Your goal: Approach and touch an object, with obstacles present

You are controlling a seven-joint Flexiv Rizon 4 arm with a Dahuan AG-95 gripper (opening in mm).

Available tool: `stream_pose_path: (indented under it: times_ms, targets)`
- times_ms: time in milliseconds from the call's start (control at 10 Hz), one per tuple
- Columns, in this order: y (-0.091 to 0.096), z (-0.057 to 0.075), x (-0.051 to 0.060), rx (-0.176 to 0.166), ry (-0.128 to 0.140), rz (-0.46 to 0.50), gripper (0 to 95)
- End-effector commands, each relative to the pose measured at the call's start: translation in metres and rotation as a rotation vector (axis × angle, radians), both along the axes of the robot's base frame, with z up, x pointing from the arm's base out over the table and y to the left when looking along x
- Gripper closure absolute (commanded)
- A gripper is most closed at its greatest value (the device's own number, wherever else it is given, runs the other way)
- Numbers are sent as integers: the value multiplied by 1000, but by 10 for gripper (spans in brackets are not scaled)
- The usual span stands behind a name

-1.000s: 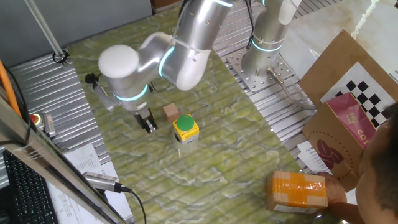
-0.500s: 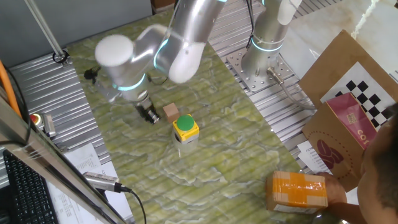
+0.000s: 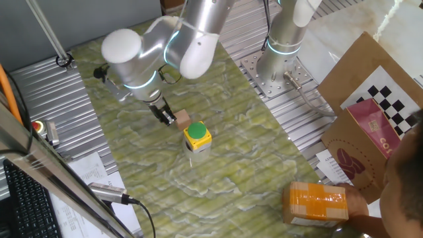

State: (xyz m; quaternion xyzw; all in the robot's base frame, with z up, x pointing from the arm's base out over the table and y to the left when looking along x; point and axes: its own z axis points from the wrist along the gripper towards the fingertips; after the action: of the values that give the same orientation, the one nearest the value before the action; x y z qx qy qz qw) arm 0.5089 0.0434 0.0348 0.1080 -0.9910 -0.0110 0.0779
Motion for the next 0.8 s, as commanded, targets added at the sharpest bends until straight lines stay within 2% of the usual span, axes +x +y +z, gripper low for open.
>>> stream_pose_path:
  times_ms: [100, 500, 600, 800]
  targets:
    - [2, 2, -9, 5, -10, 8, 950]
    - [9, 1, -20, -8, -3, -1, 950]
    - [10, 1, -19, -7, -9, 3, 950]
    - [12, 5, -10, -9, -17, 5, 950]
